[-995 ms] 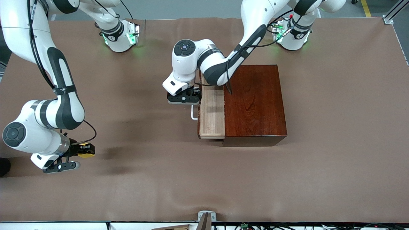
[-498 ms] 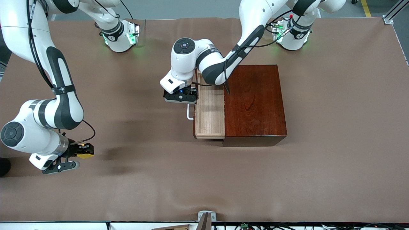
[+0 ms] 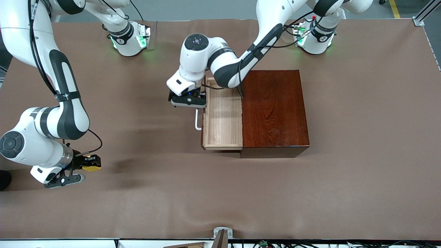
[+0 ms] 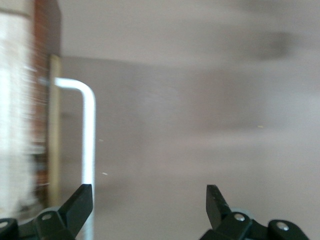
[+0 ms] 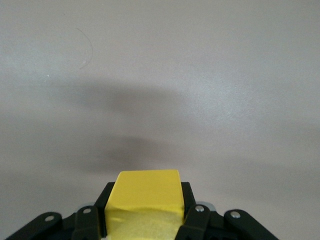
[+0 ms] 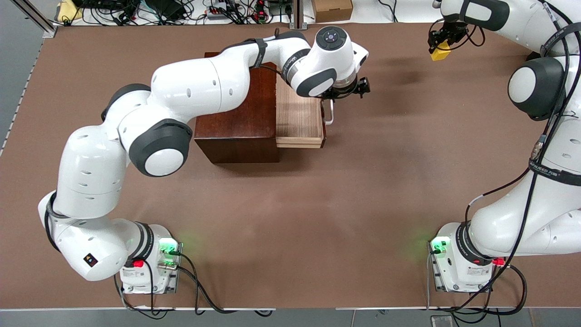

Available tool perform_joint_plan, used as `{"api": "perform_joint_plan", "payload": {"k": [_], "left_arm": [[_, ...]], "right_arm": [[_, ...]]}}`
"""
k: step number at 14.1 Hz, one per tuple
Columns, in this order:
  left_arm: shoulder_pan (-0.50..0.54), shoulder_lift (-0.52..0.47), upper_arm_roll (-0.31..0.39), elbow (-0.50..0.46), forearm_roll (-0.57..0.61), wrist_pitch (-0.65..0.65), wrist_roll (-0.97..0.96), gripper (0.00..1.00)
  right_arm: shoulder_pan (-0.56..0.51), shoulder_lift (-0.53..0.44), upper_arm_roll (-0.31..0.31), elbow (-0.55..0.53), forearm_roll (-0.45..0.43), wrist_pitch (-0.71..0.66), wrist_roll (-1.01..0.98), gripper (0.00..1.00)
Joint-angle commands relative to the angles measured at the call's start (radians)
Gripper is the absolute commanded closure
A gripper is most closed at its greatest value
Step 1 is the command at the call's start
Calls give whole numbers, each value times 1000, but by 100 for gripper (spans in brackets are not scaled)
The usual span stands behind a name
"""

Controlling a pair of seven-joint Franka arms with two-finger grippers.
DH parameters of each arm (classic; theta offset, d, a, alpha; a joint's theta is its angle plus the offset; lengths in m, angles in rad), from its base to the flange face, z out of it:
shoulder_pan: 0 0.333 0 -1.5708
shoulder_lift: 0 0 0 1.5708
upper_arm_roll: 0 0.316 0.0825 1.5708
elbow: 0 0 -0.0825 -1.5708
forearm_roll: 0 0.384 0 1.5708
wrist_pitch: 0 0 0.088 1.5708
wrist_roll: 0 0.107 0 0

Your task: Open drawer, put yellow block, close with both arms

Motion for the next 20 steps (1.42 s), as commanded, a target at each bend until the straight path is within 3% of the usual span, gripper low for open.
{"api": "perform_joint_plan", "payload": {"k": [1, 4, 7, 10, 15, 20], "left_arm": [[-4, 21, 11, 39, -17, 9, -13, 0], [10, -21, 11, 39, -28, -41, -19, 0], [102, -197, 15, 35, -115, -251, -17, 0], [216, -345, 15, 21, -120, -458, 12, 0], [517, -492, 8, -10, -165, -734, 467, 0], [706, -597, 8, -115, -165, -747, 760, 0]], "right_arm": [[-1, -28, 6, -2, 24, -34, 8, 100], [8, -43, 15, -2, 24, -56, 50, 100], [20, -58, 17, -2, 24, -99, 103, 100], [57, -89, 17, -3, 24, -140, 149, 100], [206, -167, 17, -3, 24, -215, 381, 100], [402, -190, 17, 44, 24, -222, 645, 100]]}}
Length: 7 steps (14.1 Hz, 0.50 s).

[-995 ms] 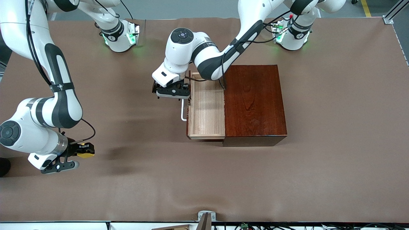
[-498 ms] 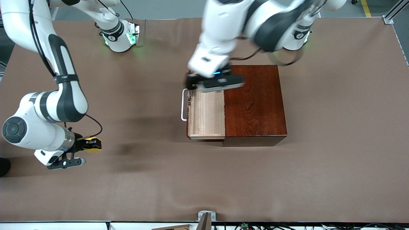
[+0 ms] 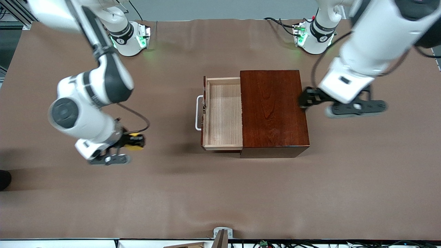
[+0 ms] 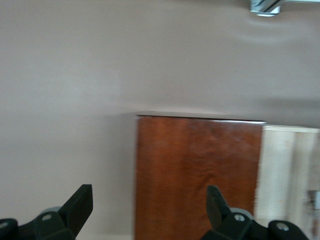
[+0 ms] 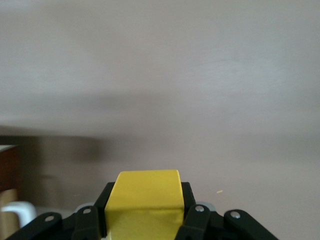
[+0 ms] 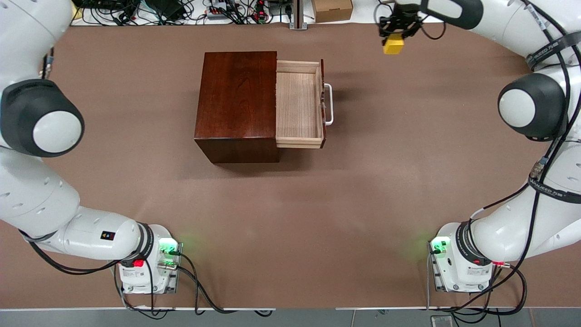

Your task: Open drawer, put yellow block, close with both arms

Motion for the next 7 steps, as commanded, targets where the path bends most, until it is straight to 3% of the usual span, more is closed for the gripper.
{"api": "perform_joint_plan", "payload": {"k": [1, 7], "left_arm": [[75, -88, -10, -110, -15, 10, 75, 0], [169, -108, -8, -158, -17, 16, 79, 0]], "right_arm": [[107, -14, -11, 44, 10, -13, 147, 100], [296, 15, -11, 78, 9, -6, 348, 100]]}}
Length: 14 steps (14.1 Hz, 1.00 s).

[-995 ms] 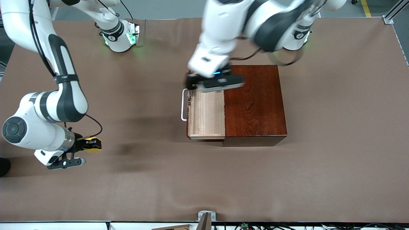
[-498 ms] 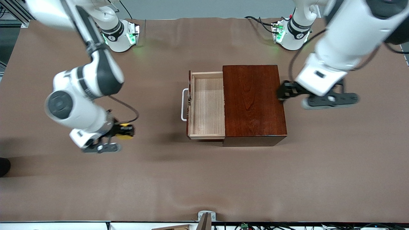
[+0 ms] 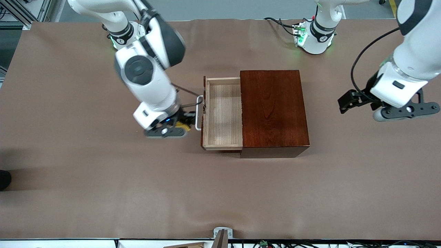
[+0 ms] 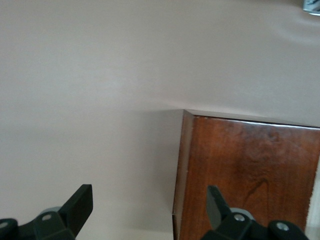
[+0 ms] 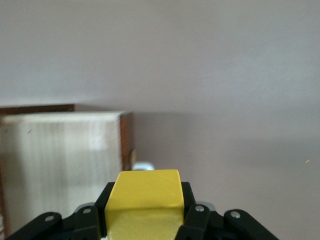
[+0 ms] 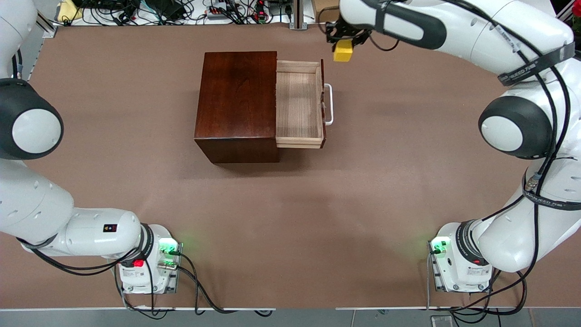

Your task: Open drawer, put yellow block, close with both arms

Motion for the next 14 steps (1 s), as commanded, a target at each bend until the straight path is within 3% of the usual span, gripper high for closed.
{"api": "perform_joint_plan", "payload": {"k": [1, 6, 9, 10, 14], "left_arm": [[24, -35, -8, -50, -17, 17, 14, 0], [116, -29, -8, -53, -82, 35, 101, 0], [110, -23, 12, -54, -96, 41, 121, 0], [90, -23, 37, -53, -96, 41, 121, 0], [-135, -29, 285, -53, -118, 40, 127, 0]], "right_arm": [[65, 22, -11, 17, 17, -3, 98, 100], [128, 102, -12, 90, 56, -1, 182, 100], [155, 116, -14, 89, 53, 0, 207, 100], [163, 122, -15, 89, 50, 2, 205, 100], [166, 128, -14, 87, 48, 4, 73, 100]]}}
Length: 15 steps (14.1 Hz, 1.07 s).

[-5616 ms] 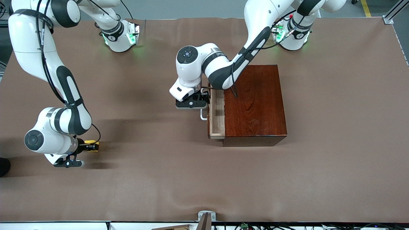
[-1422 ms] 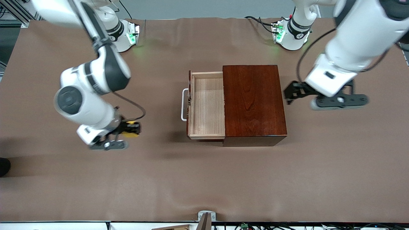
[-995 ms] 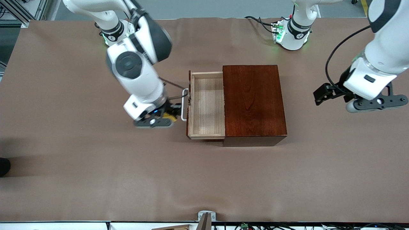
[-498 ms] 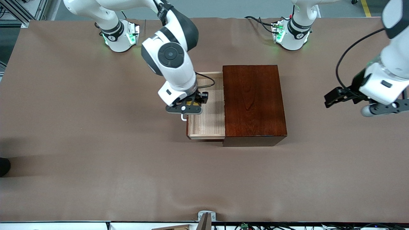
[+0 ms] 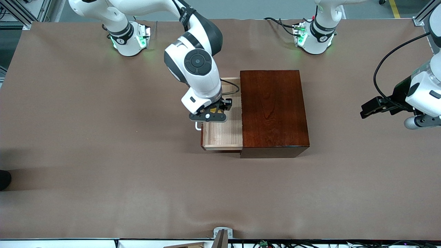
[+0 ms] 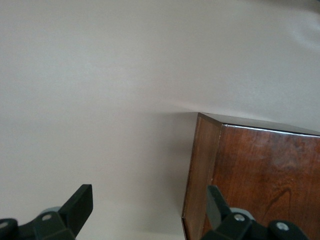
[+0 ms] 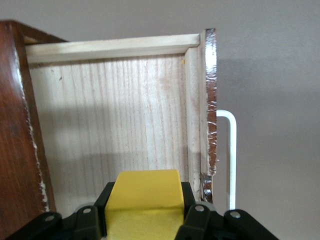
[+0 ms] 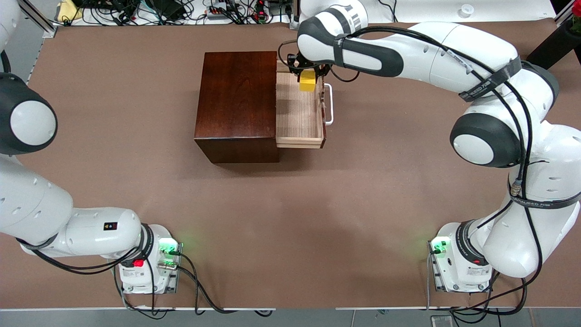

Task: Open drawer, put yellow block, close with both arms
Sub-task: 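Lower the yellow cube into the open drawer with the right gripper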

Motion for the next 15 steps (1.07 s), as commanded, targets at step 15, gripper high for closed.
{"api": "perform_joint_plan", "payload": {"k": [15], "left_arm": [[-106, -25, 122, -22, -32, 10, 132, 0]], "right_arm": [[54, 38, -13, 17, -68, 123, -996, 100]]}}
